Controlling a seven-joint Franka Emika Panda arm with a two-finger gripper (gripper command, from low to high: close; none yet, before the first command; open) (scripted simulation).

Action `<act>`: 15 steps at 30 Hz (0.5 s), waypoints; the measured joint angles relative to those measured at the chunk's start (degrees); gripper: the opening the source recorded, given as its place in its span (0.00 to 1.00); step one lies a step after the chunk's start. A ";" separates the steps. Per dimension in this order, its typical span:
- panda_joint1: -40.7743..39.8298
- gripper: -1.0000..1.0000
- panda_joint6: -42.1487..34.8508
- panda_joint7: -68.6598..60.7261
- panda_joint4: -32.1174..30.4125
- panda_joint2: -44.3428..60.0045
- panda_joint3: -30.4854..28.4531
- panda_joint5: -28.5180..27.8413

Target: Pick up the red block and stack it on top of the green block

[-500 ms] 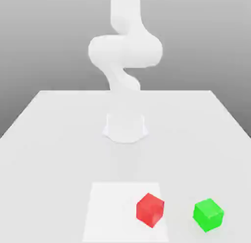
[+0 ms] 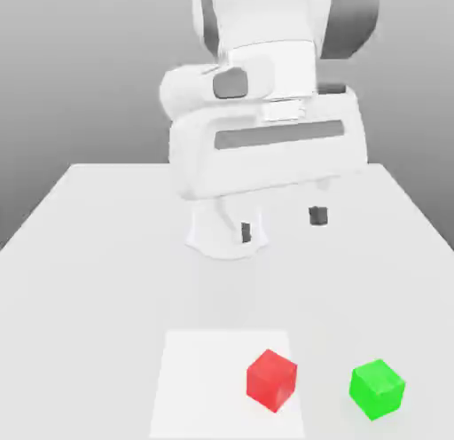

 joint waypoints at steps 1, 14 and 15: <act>0.33 0.50 1.01 -1.71 -0.73 2.06 0.04 0.04; -0.09 0.00 16.79 -13.11 -3.97 26.34 2.89 -0.06; -0.09 0.00 16.77 -13.11 -3.97 26.34 2.89 -0.06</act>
